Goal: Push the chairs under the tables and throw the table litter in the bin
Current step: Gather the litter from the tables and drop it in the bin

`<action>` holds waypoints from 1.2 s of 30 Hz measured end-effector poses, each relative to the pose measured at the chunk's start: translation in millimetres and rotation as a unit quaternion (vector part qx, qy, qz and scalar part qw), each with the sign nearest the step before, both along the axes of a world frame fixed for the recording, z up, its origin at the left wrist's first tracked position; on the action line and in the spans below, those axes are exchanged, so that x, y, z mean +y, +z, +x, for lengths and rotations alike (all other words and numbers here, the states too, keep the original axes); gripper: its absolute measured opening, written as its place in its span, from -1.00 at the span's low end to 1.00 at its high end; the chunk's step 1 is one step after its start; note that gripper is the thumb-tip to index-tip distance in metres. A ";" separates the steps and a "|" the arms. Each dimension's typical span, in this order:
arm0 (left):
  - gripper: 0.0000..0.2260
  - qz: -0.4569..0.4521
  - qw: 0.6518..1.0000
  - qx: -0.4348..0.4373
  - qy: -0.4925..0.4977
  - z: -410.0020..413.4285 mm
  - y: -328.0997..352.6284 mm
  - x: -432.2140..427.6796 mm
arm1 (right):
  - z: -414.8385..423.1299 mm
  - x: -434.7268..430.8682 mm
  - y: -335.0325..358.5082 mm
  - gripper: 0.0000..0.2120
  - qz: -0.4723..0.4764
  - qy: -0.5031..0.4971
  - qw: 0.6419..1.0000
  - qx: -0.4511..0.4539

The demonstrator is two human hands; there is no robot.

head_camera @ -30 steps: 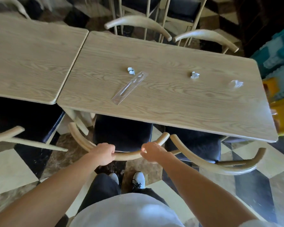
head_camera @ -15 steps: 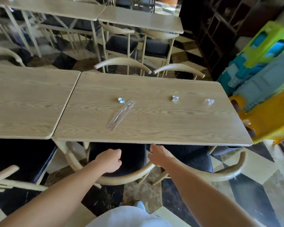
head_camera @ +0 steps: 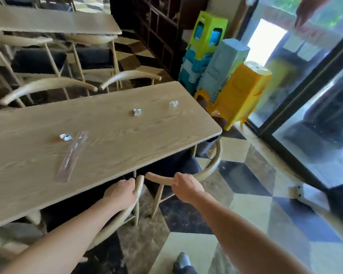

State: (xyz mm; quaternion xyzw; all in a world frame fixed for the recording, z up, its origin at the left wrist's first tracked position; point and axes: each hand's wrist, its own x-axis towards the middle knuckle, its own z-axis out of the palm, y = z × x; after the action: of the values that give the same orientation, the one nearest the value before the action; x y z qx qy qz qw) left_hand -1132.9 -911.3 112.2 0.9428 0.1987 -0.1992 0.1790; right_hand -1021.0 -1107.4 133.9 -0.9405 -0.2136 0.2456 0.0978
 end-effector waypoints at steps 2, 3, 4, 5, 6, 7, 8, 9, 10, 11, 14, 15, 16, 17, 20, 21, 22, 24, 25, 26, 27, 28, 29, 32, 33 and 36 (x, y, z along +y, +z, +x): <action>-0.87 0.005 1.000 -0.004 -0.024 25.1 6.0 -24.9 | 13.6 -30.8 -1.3 -0.90 0.002 -0.015 1.000 -0.005; -0.87 0.005 1.000 -0.005 -0.029 38.7 7.8 -37.6 | 21.3 -47.1 -1.7 -0.89 0.004 -0.018 1.000 -0.006; -0.86 0.005 0.999 -0.005 -0.032 52.8 10.0 -50.8 | 29.6 -64.3 -3.7 -0.86 0.007 -0.026 1.000 -0.004; -0.86 0.005 0.999 -0.007 -0.034 66.9 12.7 -64.7 | 39.0 -82.4 -6.2 -0.83 0.012 -0.032 0.999 -0.004; -0.85 0.005 0.999 -0.007 -0.036 81.3 15.3 -79.5 | 48.4 -100.5 -7.2 -0.81 0.012 -0.038 0.999 -0.002; -0.84 0.004 0.999 -0.006 -0.039 95.2 17.6 -95.1 | 58.5 -119.1 -8.9 -0.81 0.012 -0.041 0.999 -0.004; -0.84 0.002 0.999 -0.004 -0.039 108.8 19.8 -111.6 | 69.1 -137.9 -10.5 -0.82 0.013 -0.044 0.999 -0.005; -0.84 -0.001 0.999 -0.002 -0.039 121.5 20.7 -128.1 | 80.7 -156.3 -13.7 -0.81 0.014 -0.046 0.999 -0.003; -0.84 -0.002 0.999 -0.002 -0.038 133.1 21.2 -144.2 | 91.8 -173.8 -15.5 -0.80 0.013 -0.052 0.999 0.001; -0.84 -0.002 0.999 -0.004 -0.038 143.2 22.0 -159.8 | 103.3 -189.5 -17.0 -0.80 0.009 -0.060 0.998 0.005; -0.87 -0.001 0.999 -0.009 -0.049 160.2 23.7 -197.7 | 136.3 -222.4 -15.9 -0.84 -0.008 -0.065 0.998 0.006; -0.87 -0.007 0.999 -0.010 -0.048 163.5 22.5 -205.3 | 146.8 -226.1 -14.1 -0.85 -0.013 -0.062 0.998 0.007; -0.88 -0.013 0.999 -0.013 -0.042 167.9 21.2 -209.3 | 157.8 -225.2 -11.9 -0.86 -0.015 -0.056 0.998 0.009; -0.88 -0.019 0.999 -0.017 -0.033 174.5 20.7 -209.5 | 170.2 -220.6 -10.9 -0.85 -0.014 -0.047 0.999 0.010; -0.88 -0.027 0.999 -0.029 -0.006 200.1 22.9 -192.1 | 204.3 -190.8 -8.4 -0.82 -0.009 -0.008 1.000 0.013; -0.88 -0.030 0.999 -0.026 0.008 208.7 21.6 -182.4 | 213.4 -177.6 -7.3 -0.81 -0.008 0.006 1.000 0.015; -0.88 -0.030 0.999 -0.025 0.023 217.9 18.0 -170.8 | 222.2 -164.1 -7.2 -0.80 -0.007 0.020 1.000 0.018; -0.89 -0.021 0.998 -0.020 0.052 238.1 7.0 -144.1 | 240.8 -136.2 -10.5 -0.79 -0.010 0.051 0.998 0.023; -0.90 -0.017 0.998 -0.015 0.061 251.5 0.6 -129.7 | 252.0 -122.5 -13.6 -0.80 -0.010 0.059 0.998 0.027; -0.90 -0.016 0.998 -0.009 0.067 266.4 -7.5 -114.6 | 263.7 -109.2 -16.1 -0.81 -0.010 0.059 0.998 0.034; -0.90 -0.017 0.997 -0.007 0.074 283.8 -15.7 -99.3 | 277.7 -96.0 -19.6 -0.81 -0.009 0.053 0.998 0.043; -0.89 -0.021 0.996 -0.009 0.084 302.7 -23.8 -83.8 | 294.1 -82.1 -23.0 -0.80 -0.011 0.050 0.998 0.046; -0.88 -0.027 0.995 -0.013 0.095 321.7 -30.5 -69.2 | 311.9 -67.6 -25.1 -0.79 -0.020 0.055 0.997 0.047; -0.86 -0.042 0.990 -0.038 0.129 371.2 -45.2 -30.4 | 367.0 -21.9 -31.4 -0.74 -0.045 0.073 0.995 0.051; -0.87 -0.042 0.988 -0.047 0.142 384.7 -50.0 -17.9 | 385.7 -5.5 -34.6 -0.73 -0.043 0.079 0.995 0.053; -0.93 -0.025 0.983 -0.075 0.164 418.5 -68.8 25.9 | 439.1 46.3 -52.9 -0.72 -0.032 0.089 0.994 0.048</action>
State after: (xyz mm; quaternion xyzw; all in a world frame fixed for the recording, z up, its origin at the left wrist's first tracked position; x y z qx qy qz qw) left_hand -714.4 -885.4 43.4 0.9049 0.3312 -0.1007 0.2474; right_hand -581.9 -1061.2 80.9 -0.9076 -0.2834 0.3047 0.0560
